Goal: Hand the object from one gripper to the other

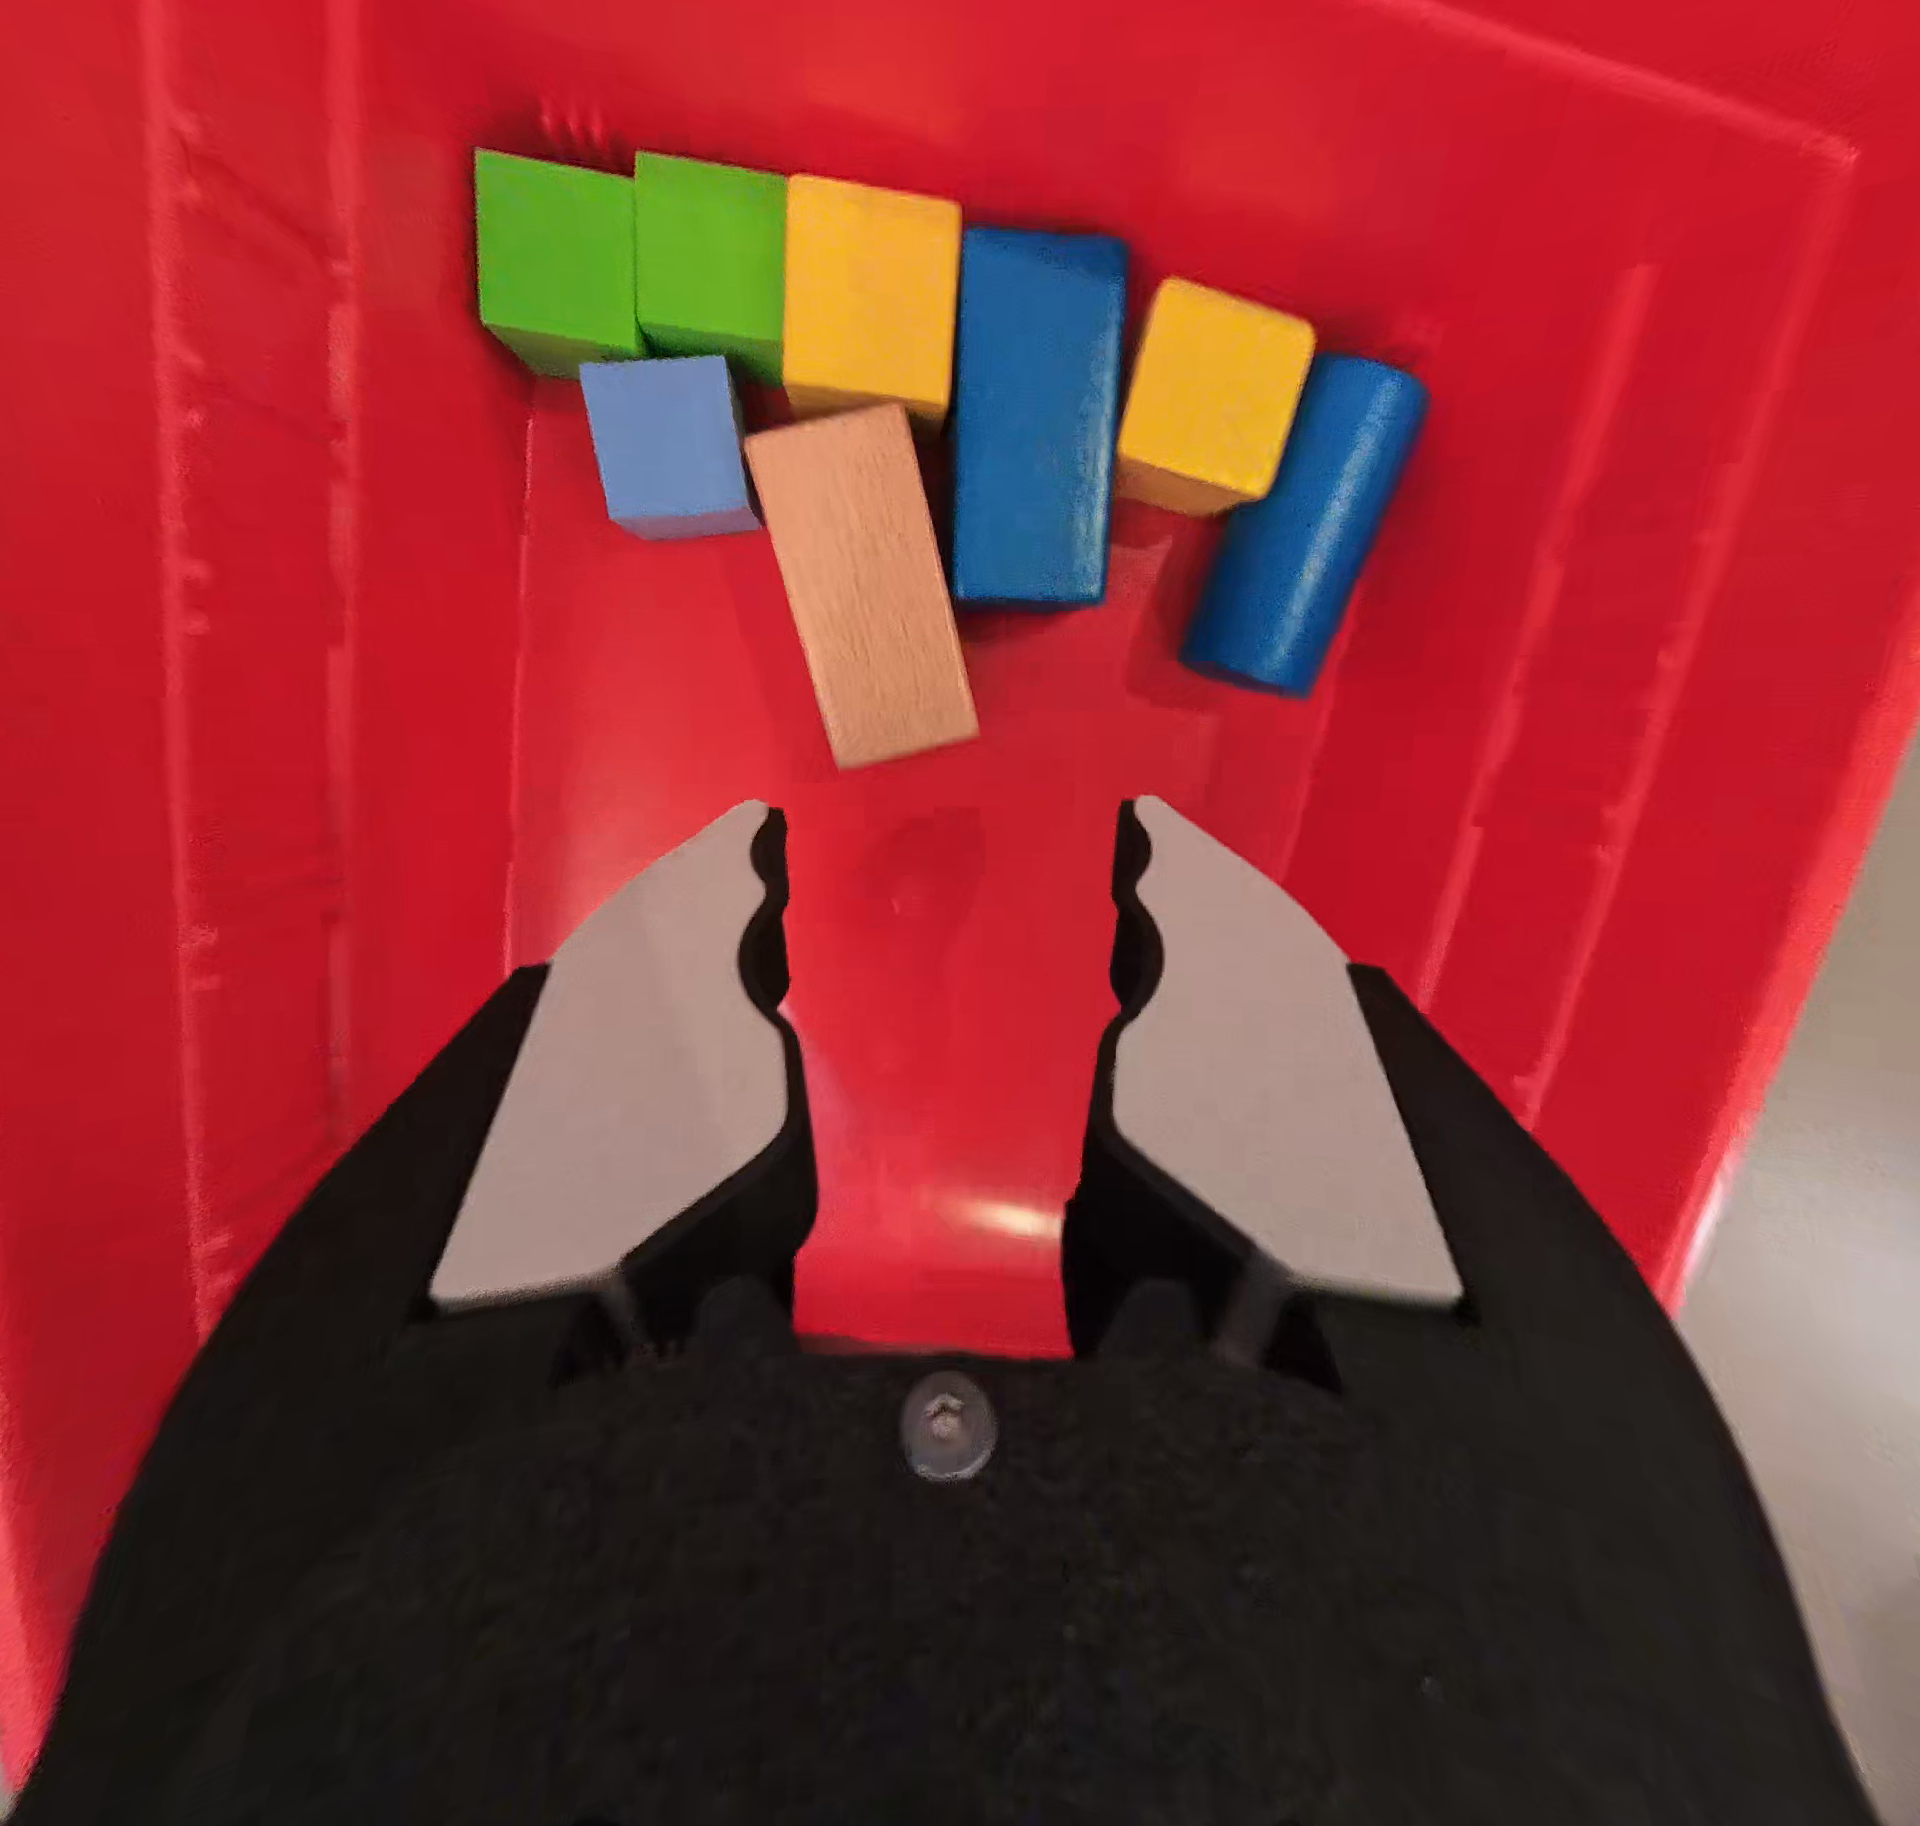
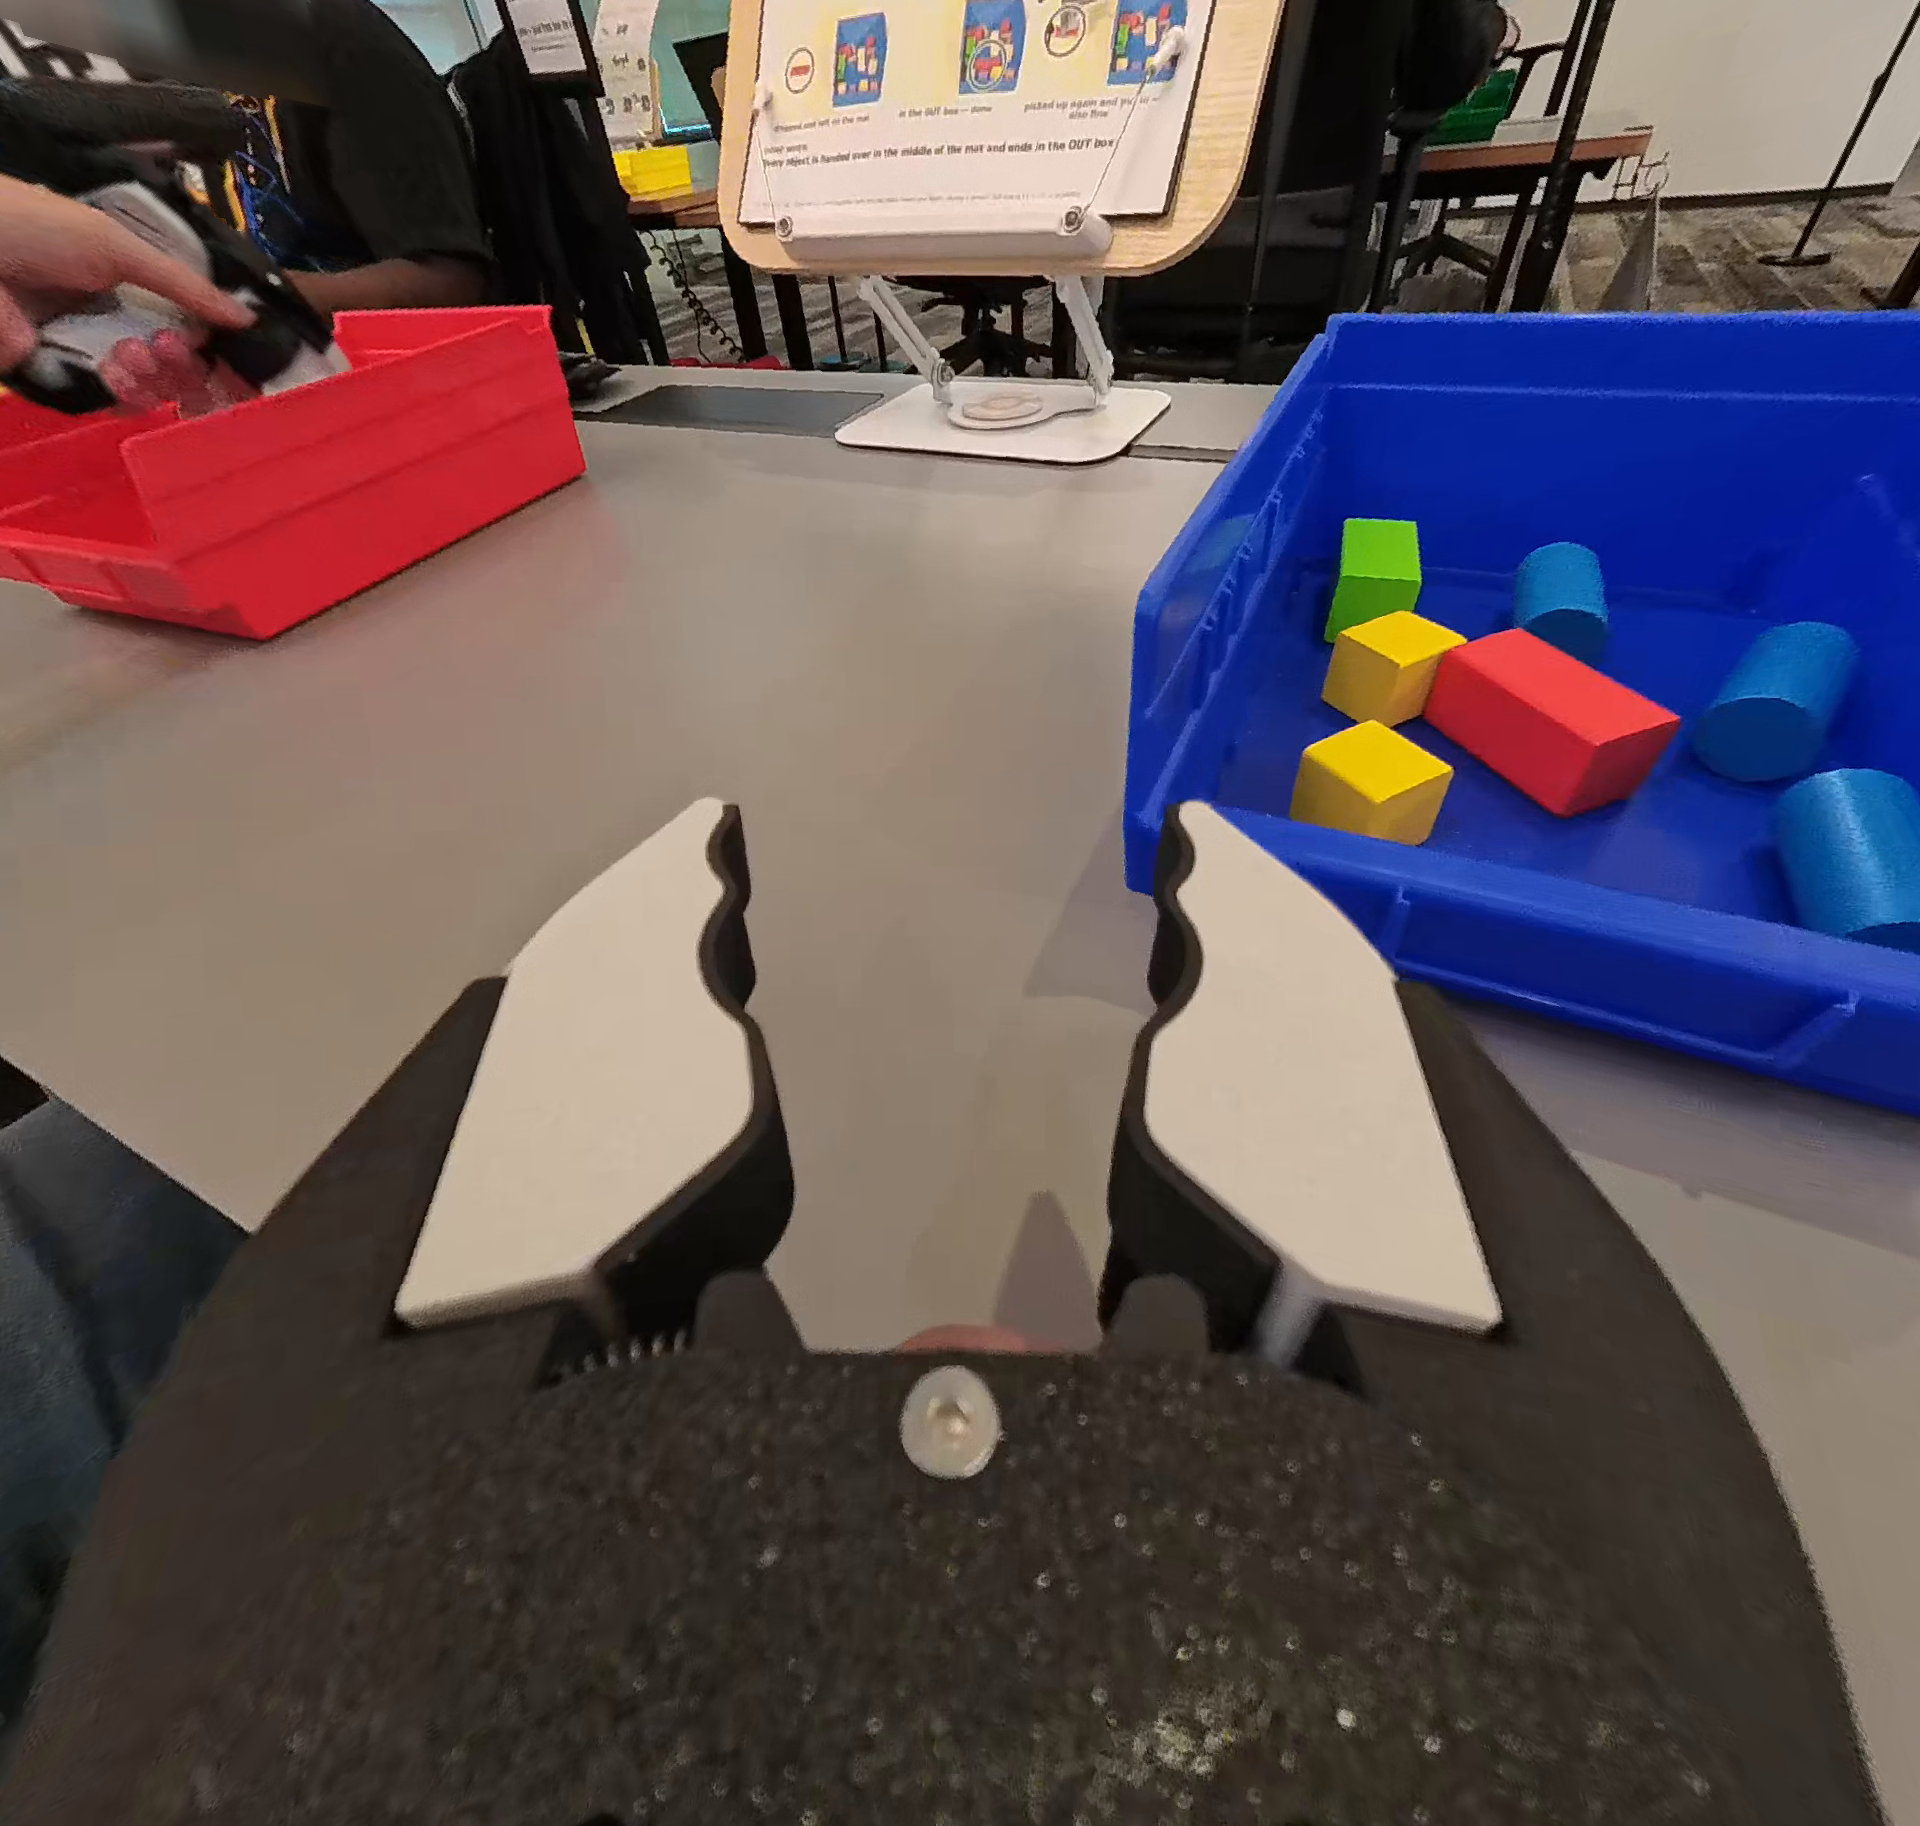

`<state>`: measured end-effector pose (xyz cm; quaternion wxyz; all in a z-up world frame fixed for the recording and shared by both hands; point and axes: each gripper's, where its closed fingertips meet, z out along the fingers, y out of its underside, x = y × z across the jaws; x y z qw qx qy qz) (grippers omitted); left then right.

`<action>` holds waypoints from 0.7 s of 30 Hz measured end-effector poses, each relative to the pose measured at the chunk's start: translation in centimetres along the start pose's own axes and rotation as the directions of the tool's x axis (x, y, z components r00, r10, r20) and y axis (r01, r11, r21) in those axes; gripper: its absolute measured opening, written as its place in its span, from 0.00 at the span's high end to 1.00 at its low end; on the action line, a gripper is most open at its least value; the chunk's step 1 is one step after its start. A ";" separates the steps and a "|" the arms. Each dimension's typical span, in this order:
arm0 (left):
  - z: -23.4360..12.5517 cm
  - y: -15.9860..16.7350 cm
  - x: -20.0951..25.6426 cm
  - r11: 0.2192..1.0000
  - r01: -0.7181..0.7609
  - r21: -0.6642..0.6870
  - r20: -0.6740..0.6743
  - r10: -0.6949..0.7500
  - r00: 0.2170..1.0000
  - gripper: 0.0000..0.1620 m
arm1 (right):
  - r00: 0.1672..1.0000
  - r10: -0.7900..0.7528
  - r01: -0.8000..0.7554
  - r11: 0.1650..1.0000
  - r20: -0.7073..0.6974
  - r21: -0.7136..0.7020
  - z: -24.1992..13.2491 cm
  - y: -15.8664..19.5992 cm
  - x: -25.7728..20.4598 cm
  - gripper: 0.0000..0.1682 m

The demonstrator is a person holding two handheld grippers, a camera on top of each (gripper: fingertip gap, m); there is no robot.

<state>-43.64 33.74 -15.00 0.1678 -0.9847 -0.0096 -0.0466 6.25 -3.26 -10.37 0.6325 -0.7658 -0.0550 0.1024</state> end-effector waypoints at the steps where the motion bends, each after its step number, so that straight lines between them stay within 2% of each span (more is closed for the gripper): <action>1: 0.5 -0.3 -0.3 1.000 0.008 -0.023 0.023 -0.007 1.000 0.65 | 1.000 0.006 -0.006 1.000 0.000 -0.004 0.0 0.1 0.1 0.55; 4: 2.1 -0.8 -1.1 0.995 0.016 -0.099 0.085 -0.008 0.996 0.68 | 0.999 0.034 -0.034 0.999 0.006 -0.010 0.0 0.4 0.3 0.55; 10: 4.6 -0.7 -1.5 0.982 0.065 -0.176 0.083 -0.051 0.995 0.78 | 0.999 0.041 -0.041 0.999 -0.006 -0.020 -0.3 0.6 0.6 0.55; 15: 4.5 -1.0 -3.2 0.985 -0.027 -0.169 0.090 0.042 0.995 0.79 | 0.999 0.045 -0.045 0.999 -0.003 -0.024 -0.4 0.7 0.6 0.55; 18: 3.9 -0.4 -4.0 0.988 -0.050 -0.145 0.031 0.055 0.998 0.79 | 0.999 0.050 -0.050 0.998 0.001 -0.025 -0.4 0.7 0.5 0.55; 21: 1.7 -0.1 -3.3 0.996 -0.081 -0.024 -0.105 0.078 0.991 0.79 | 0.998 0.057 -0.057 0.998 0.013 -0.025 -0.5 0.8 0.4 0.56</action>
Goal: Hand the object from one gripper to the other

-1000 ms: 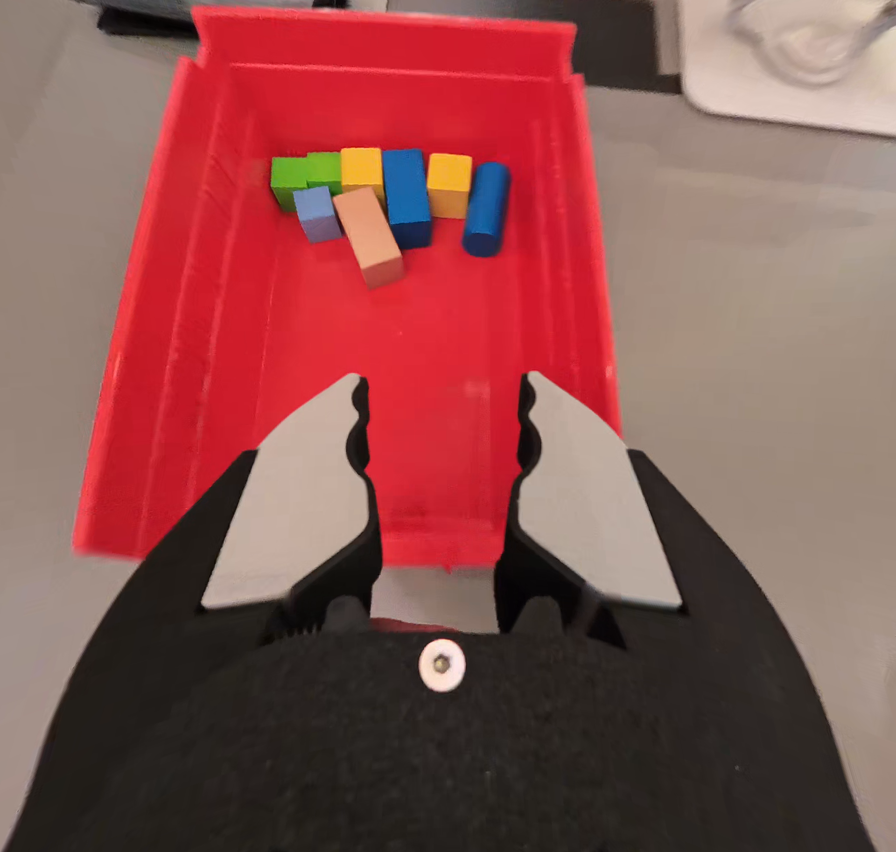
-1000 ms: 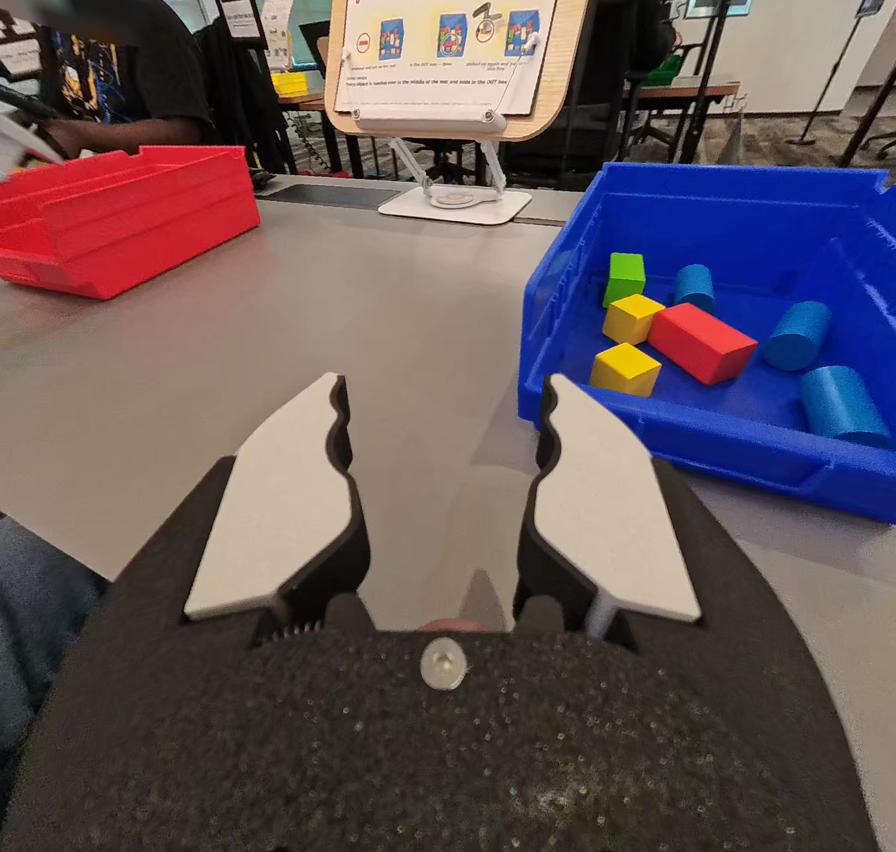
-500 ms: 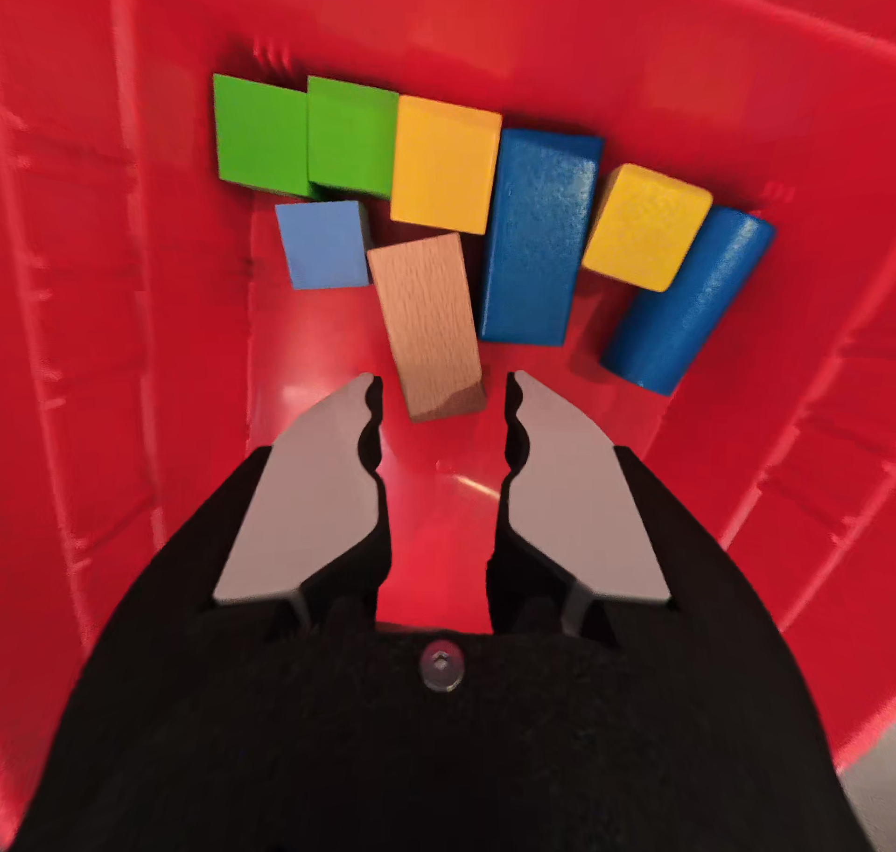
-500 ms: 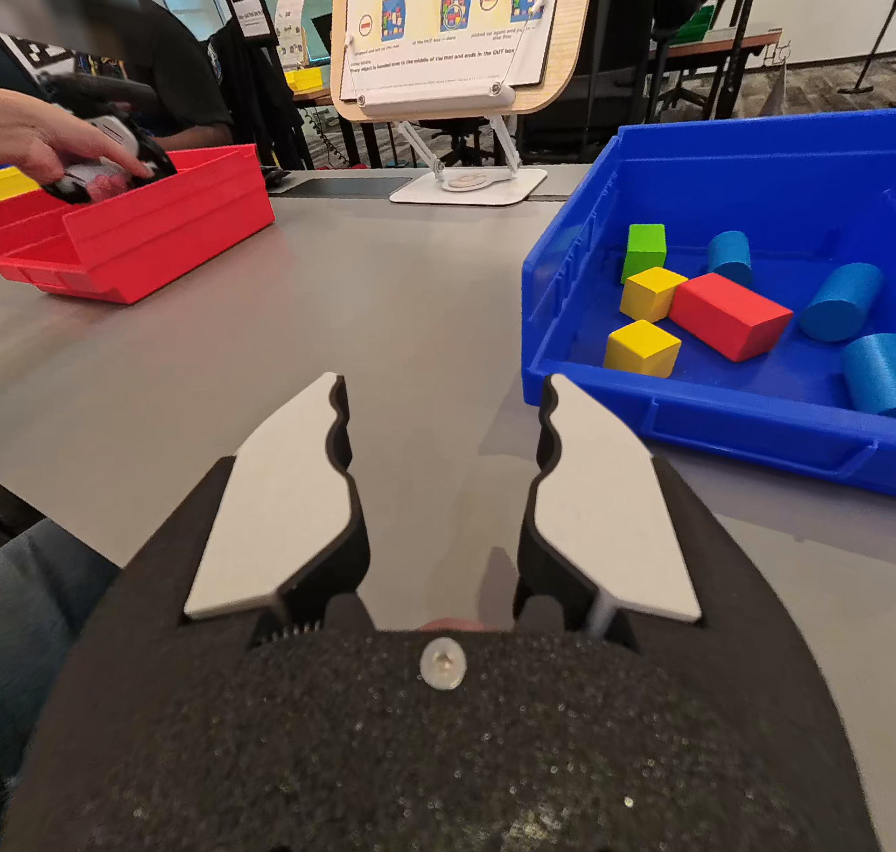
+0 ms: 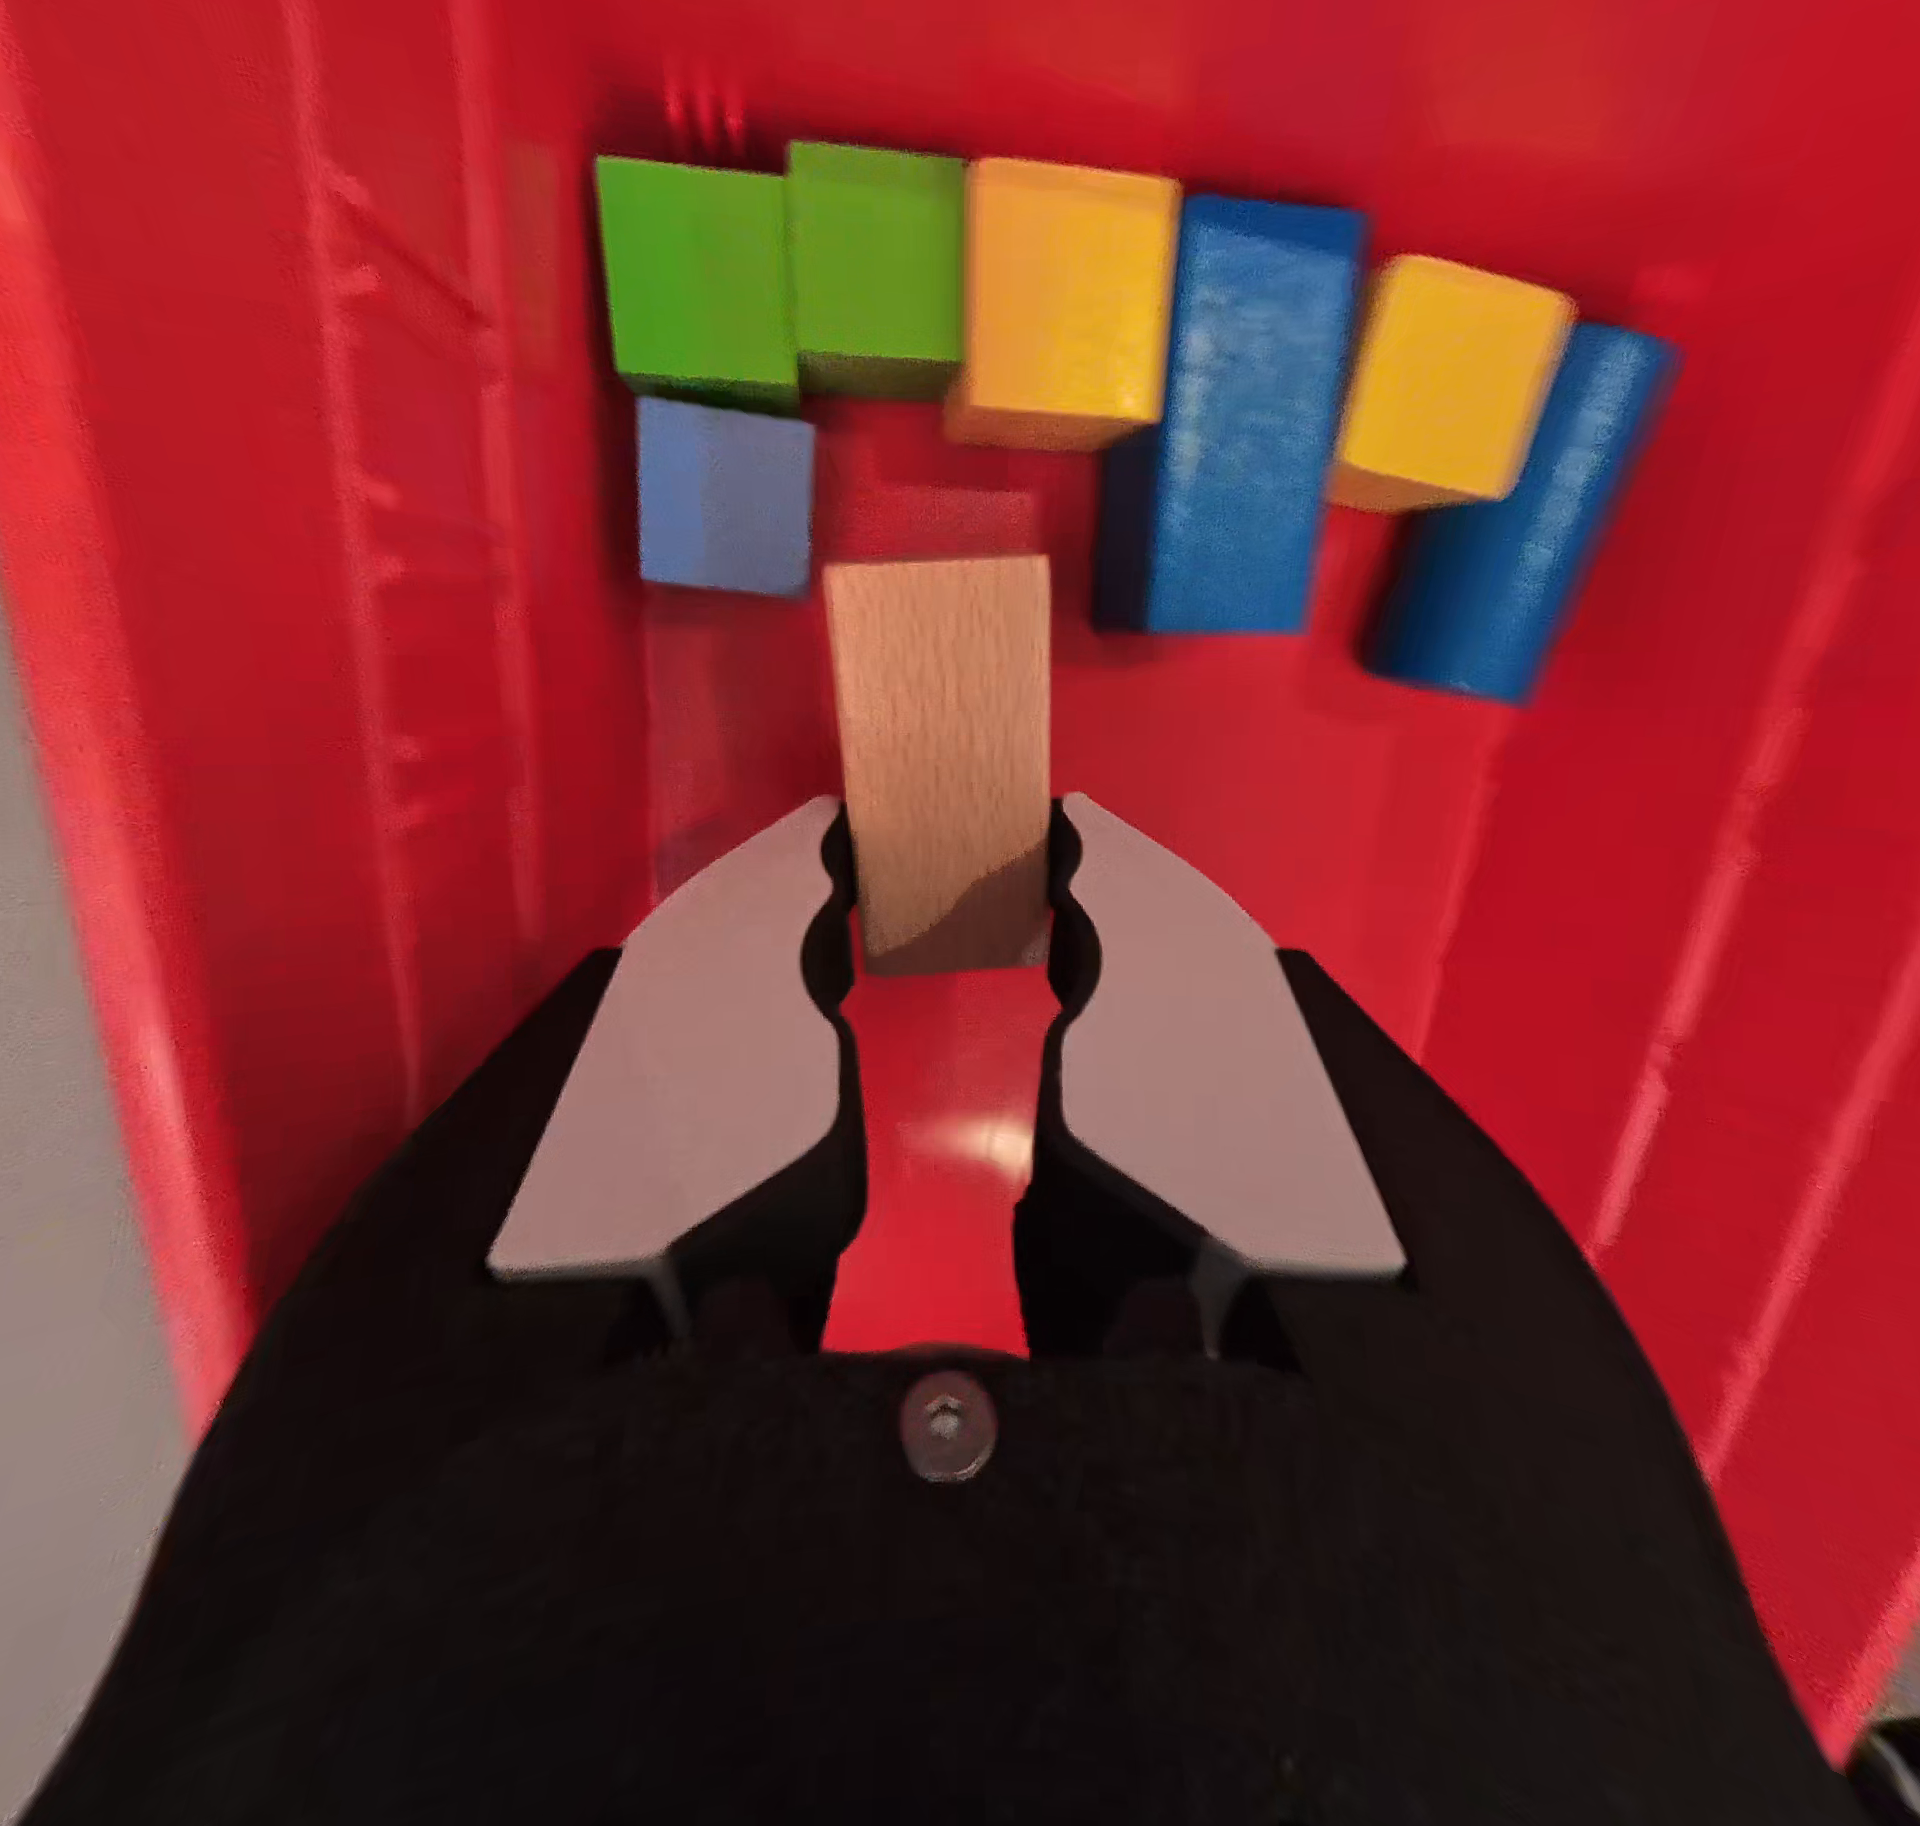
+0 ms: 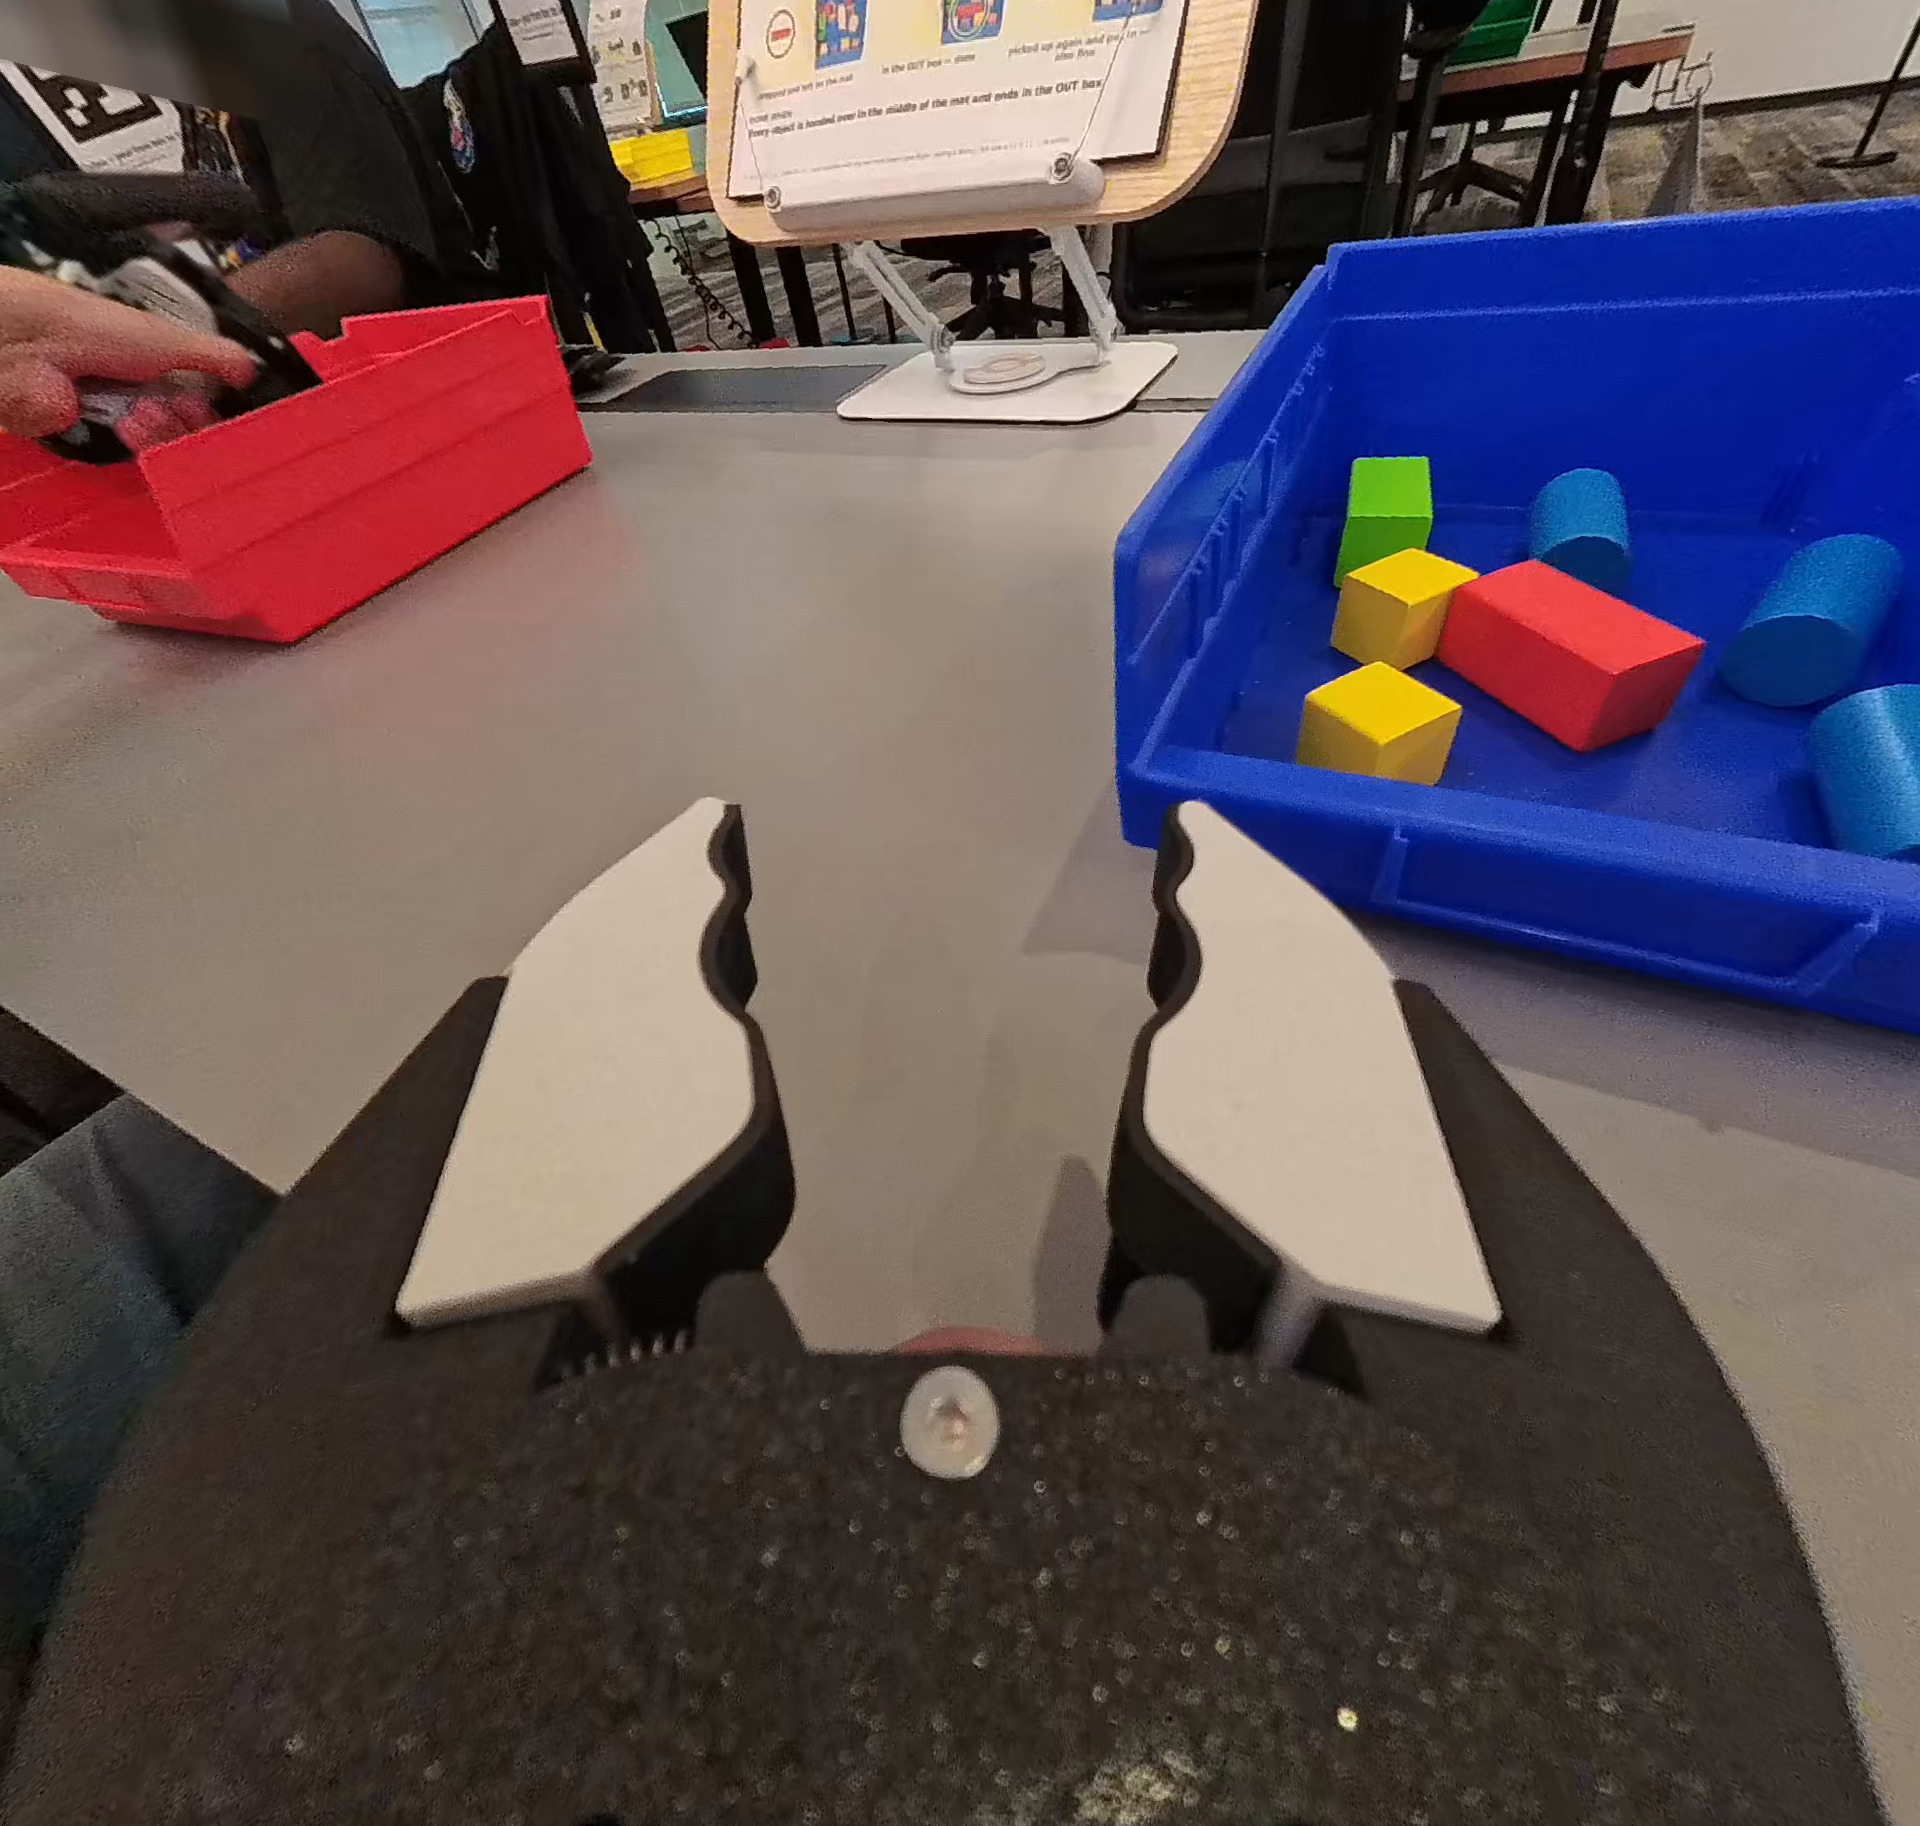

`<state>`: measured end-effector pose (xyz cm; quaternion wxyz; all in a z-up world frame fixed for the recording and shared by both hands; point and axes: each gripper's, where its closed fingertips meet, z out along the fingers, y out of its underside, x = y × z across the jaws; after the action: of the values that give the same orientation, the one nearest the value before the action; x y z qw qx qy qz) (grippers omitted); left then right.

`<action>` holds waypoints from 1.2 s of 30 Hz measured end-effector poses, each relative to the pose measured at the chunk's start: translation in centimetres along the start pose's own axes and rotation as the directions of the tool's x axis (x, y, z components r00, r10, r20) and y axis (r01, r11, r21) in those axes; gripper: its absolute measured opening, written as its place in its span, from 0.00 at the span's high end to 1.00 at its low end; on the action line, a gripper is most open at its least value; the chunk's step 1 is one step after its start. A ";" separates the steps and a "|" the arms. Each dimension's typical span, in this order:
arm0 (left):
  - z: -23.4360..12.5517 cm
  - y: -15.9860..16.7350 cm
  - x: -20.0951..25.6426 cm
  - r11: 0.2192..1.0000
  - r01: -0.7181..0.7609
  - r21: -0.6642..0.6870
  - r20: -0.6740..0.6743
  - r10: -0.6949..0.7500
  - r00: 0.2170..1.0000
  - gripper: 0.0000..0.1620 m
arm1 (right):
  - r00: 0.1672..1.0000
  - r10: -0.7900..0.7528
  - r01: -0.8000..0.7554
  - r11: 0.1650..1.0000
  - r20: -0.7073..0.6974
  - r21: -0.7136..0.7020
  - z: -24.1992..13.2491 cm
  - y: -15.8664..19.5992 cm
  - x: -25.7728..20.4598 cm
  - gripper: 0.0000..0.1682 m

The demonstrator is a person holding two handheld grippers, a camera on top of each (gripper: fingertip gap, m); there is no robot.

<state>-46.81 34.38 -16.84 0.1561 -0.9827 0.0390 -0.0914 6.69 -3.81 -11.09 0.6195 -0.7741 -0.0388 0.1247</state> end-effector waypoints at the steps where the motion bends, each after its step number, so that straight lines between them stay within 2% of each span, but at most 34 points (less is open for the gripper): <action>1: -1.1 0.2 0.8 0.998 -0.034 0.054 -0.049 0.037 0.998 0.79 | 1.000 0.001 -0.001 1.000 0.005 -0.002 0.0 0.0 -0.1 0.56; 3: -3.9 1.0 3.3 0.984 -0.061 0.168 -0.196 0.094 0.976 0.79 | 1.000 0.012 -0.012 1.000 0.028 -0.002 0.1 0.0 -0.3 0.57; 5: -7.6 2.0 7.0 0.957 -0.059 0.285 -0.392 0.173 0.904 0.79 | 0.996 0.035 -0.035 0.999 0.084 -0.002 0.7 -0.4 -0.9 0.59; 7: -11.7 3.3 11.1 0.916 -0.065 0.397 -0.548 0.293 0.784 0.79 | 0.986 0.044 -0.046 0.999 0.163 0.005 1.7 -1.6 -2.0 0.60; 10: -17.1 5.8 18.0 0.822 -0.099 0.561 -0.658 0.515 0.549 0.79 | 0.945 0.070 -0.077 0.997 0.320 0.008 3.8 -4.7 -4.7 0.59; 12: -19.7 8.0 22.7 0.754 -0.116 0.646 -0.673 0.635 0.379 0.79 | 0.873 0.105 -0.110 0.994 0.477 -0.017 5.3 -7.2 -7.6 0.58; 14: -21.4 10.0 27.2 0.688 -0.097 0.719 -0.656 0.718 0.232 0.79 | 0.762 0.172 -0.184 0.982 0.624 -0.045 7.1 -10.2 -10.3 0.54; 16: -22.4 11.9 31.1 0.667 -0.076 0.741 -0.661 0.744 0.094 0.79 | 0.631 0.217 -0.226 0.970 0.745 -0.091 9.0 -12.7 -12.6 0.53; 18: -22.5 13.3 34.4 0.655 -0.064 0.753 -0.656 0.755 0.016 0.79 | 0.514 0.249 -0.245 0.960 0.821 -0.138 10.9 -14.5 -14.3 0.55; 20: -22.6 14.3 37.0 0.653 -0.049 0.755 -0.655 0.755 -0.031 0.79 | 0.436 0.275 -0.266 0.949 0.857 -0.170 12.7 -15.8 -15.3 0.55; 23: -21.9 15.2 39.7 0.651 -0.051 0.758 -0.652 0.757 -0.032 0.79 | 0.389 0.278 -0.244 0.951 0.878 -0.192 14.1 -16.7 -16.5 0.57; 27: -20.6 16.1 41.5 0.663 -0.077 0.745 -0.666 0.745 -0.028 0.79 | 0.386 0.254 -0.241 0.956 0.887 -0.169 14.7 -17.7 -17.2 0.59; 31: -19.9 16.8 42.2 0.688 -0.113 0.717 -0.696 0.717 -0.042 0.79 | 0.375 0.257 -0.220 0.958 0.891 -0.184 15.0 -17.2 -17.8 0.64; 32: -19.6 17.0 42.4 0.692 -0.135 0.709 -0.701 0.712 -0.037 0.79 | 0.370 0.251 -0.214 0.960 0.895 -0.181 15.0 -17.0 -17.9 0.67; 33: -19.3 17.0 42.5 0.695 -0.148 0.703 -0.706 0.708 -0.025 0.79 | 0.344 0.243 -0.207 0.962 0.907 -0.179 14.7 -17.0 -18.1 0.77; 36: -19.5 17.0 42.5 0.707 -0.141 0.694 -0.717 0.696 -0.036 0.79 | 0.347 0.234 -0.214 0.963 0.908 -0.166 14.5 -17.1 -18.2 0.80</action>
<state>-9.70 7.99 3.18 0.3181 -0.5437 0.4186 -0.6542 -12.73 9.98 5.21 0.4630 -0.5769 -0.2709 0.6160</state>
